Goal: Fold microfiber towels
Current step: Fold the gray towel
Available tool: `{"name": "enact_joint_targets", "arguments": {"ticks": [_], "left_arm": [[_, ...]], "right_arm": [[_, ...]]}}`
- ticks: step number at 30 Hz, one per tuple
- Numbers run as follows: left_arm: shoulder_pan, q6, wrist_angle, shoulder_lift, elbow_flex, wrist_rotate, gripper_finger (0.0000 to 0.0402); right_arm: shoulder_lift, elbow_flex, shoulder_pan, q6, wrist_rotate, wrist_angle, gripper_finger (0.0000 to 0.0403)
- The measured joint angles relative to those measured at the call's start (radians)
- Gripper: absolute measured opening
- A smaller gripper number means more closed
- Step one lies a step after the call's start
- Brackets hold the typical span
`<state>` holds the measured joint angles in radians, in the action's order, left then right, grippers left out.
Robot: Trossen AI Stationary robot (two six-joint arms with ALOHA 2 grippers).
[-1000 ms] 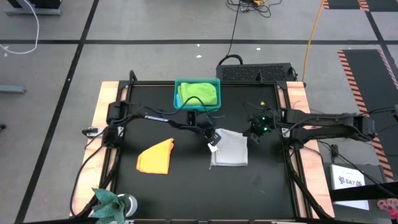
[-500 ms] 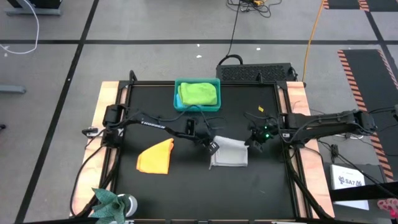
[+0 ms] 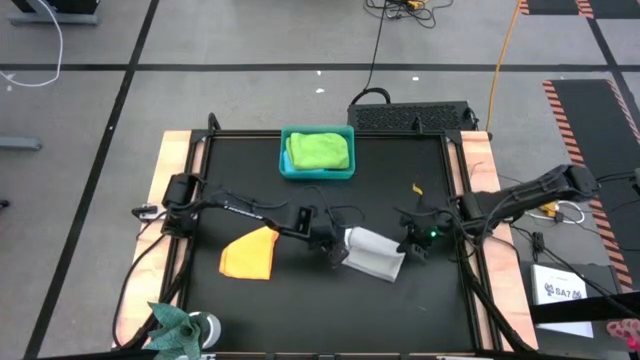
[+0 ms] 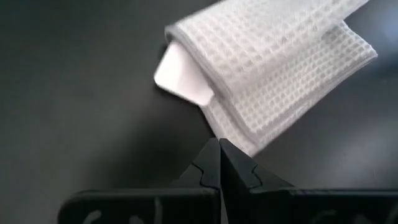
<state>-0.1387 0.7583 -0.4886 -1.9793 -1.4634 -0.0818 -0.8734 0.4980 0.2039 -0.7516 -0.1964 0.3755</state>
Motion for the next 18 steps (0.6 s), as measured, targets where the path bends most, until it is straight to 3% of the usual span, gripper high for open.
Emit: {"name": "enact_joint_targets", "arguments": {"ticks": [18], "left_arm": [[-0.006, 0.006, 0.014, 0.0, 0.0, -0.023, 0.0]], "right_arm": [[-0.16, 0.0, 0.211, -0.195, 0.04, -0.231, 0.0]]}}
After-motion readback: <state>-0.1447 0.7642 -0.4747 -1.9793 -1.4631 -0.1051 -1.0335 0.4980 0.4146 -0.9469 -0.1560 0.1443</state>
